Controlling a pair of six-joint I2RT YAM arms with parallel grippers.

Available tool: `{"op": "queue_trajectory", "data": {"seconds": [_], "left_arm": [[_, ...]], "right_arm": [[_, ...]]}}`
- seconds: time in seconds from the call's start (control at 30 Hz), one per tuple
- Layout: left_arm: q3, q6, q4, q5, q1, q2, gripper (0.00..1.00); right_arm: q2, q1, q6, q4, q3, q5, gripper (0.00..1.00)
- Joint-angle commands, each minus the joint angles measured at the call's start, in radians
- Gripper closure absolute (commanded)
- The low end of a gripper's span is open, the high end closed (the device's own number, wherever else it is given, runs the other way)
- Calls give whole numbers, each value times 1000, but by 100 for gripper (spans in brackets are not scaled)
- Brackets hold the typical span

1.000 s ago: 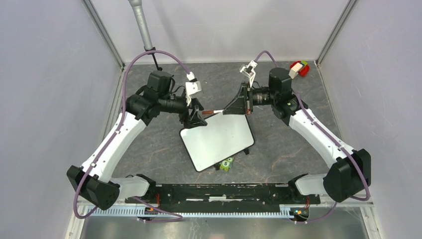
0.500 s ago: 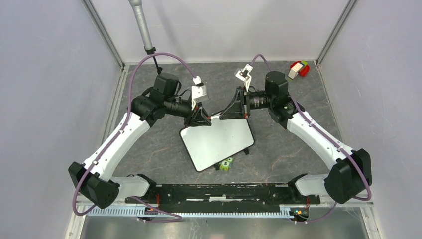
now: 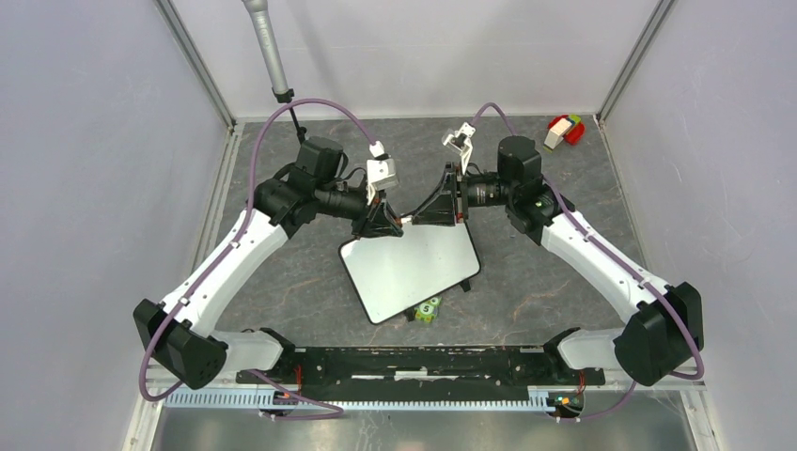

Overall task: Write a sentence on the whiteboard
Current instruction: Open the whiteboard marker at the center of the board.

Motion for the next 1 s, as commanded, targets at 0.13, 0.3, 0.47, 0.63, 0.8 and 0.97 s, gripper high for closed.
{"op": "queue_trajectory", "data": {"seconds": [0.13, 0.3, 0.47, 0.63, 0.8, 0.97], "left_arm": [[41, -49, 51, 1, -32, 17, 98], [49, -49, 51, -8, -33, 25, 98], [29, -59, 61, -32, -25, 18, 98], [-6, -64, 61, -23, 20, -15, 98], [-35, 3, -15, -30, 67, -61, 98], [-45, 67, -108, -55, 164, -92, 98]], "right_arm": [[-28, 17, -26, 8, 46, 31, 70], [-30, 18, 50, 118, 7, -38, 79], [-24, 19, 112, 183, -15, -83, 100], [-28, -17, 102, 159, 2, -100, 100], [-19, -113, -32, -13, 70, -101, 100], [-8, -224, -163, -191, 126, -127, 100]]}}
